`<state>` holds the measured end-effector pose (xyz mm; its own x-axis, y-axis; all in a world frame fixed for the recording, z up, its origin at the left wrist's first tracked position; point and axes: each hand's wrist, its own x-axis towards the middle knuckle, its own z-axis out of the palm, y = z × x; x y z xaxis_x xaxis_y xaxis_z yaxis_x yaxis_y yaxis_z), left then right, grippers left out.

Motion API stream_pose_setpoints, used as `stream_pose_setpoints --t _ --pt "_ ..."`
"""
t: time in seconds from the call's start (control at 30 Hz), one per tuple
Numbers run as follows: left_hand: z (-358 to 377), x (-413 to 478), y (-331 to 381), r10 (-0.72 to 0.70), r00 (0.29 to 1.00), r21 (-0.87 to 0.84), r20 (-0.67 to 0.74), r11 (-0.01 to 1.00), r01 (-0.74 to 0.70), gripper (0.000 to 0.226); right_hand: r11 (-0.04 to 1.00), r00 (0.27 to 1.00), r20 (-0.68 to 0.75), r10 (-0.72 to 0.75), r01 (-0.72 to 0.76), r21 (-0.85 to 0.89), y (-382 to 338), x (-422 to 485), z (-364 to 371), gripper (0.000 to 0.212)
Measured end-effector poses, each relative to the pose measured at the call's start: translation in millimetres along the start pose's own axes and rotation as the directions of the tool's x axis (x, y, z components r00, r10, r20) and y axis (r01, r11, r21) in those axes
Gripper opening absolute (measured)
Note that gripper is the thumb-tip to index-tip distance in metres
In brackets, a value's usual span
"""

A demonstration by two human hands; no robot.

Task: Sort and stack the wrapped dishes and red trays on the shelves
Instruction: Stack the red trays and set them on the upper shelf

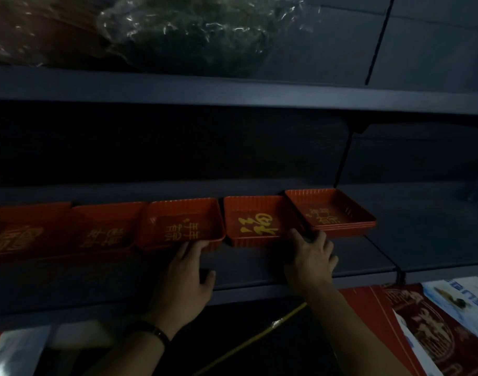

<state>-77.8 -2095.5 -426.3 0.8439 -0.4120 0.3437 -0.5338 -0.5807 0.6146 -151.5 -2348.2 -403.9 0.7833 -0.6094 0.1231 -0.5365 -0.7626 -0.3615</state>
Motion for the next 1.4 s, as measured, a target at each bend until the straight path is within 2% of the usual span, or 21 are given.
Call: stream_pose_setpoints --t 0.2,0.33,0.47,0.57,0.73,0.8,0.87,0.93,1.07,1.13,1.2,1.27,1.33,1.4 --pt "-9.9 -15.2 -0.7 0.022 0.999 -0.016 0.044 1.000 -0.021 0.051 0.971 0.984 -0.118 -0.137 0.157 0.182 0.3 -28.6 10.0 0.055" --pt "-10.4 -23.8 9.7 0.034 0.997 -0.032 0.063 0.999 -0.032 0.054 0.973 0.970 -0.168 -0.177 0.198 0.118 2.2 -47.5 7.1 0.043" --pt "-4.8 -30.3 22.6 0.034 0.995 -0.070 0.093 0.997 -0.028 0.057 0.974 0.967 -0.119 -0.224 0.226 0.002 8.9 -61.6 -4.1 0.040" --pt "3.1 -34.6 31.9 0.051 0.991 -0.083 0.123 0.996 -0.041 0.062 0.959 0.959 -0.059 -0.277 0.279 0.037 9.3 -74.5 -9.7 0.039" --pt "16.3 -39.5 43.8 0.064 0.980 -0.114 0.188 0.993 -0.043 0.067 0.924 0.925 -0.020 -0.380 0.381 0.019 5.7 -100.8 -19.4 0.022" --pt "22.6 -41.6 46.5 0.081 0.980 -0.090 0.183 0.994 -0.066 0.061 0.889 0.897 0.030 -0.442 0.433 0.145 10.4 -108.1 -23.7 0.027" --pt "25.2 -43.5 50.2 0.074 0.986 -0.053 0.150 0.996 -0.067 0.044 0.859 0.873 0.098 -0.478 0.441 0.261 21.3 -110.1 -26.1 0.037" --pt "23.6 -43.9 53.0 0.056 0.992 -0.026 0.116 0.998 -0.054 0.035 0.859 0.873 0.114 -0.474 0.430 0.278 38.7 -105.7 -26.9 0.049" --pt "11.6 -42.4 53.3 0.041 0.984 0.054 0.172 0.997 -0.051 0.055 0.942 0.949 0.045 -0.313 0.305 0.138 80.8 -84.2 -22.9 0.067" --pt "4.1 -44.0 51.6 0.034 0.969 0.079 0.246 0.995 -0.055 0.076 0.964 0.971 0.008 -0.238 0.236 0.126 95.6 -76.2 -22.0 0.064" --pt "1.0 -47.3 50.9 0.033 0.965 0.115 0.260 0.991 -0.064 0.089 0.947 0.966 -0.038 -0.256 0.259 0.191 103.1 -72.5 -20.7 0.053" --pt "3.1 -50.4 52.5 0.048 0.976 0.062 0.210 0.996 -0.062 0.069 0.915 0.953 -0.075 -0.294 0.303 0.267 104.2 -71.4 -18.3 0.040" --pt "7.5 -53.5 55.6 0.074 0.992 -0.007 0.107 0.997 -0.073 0.038 0.882 0.947 -0.131 -0.293 0.320 0.346 100.3 -71.8 -17.3 0.026" --pt "9.8 -56.9 61.4 0.083 0.997 -0.014 0.005 0.996 -0.083 0.021 0.865 0.934 -0.219 -0.283 0.347 0.362 95.5 -73.4 -17.7 0.016"
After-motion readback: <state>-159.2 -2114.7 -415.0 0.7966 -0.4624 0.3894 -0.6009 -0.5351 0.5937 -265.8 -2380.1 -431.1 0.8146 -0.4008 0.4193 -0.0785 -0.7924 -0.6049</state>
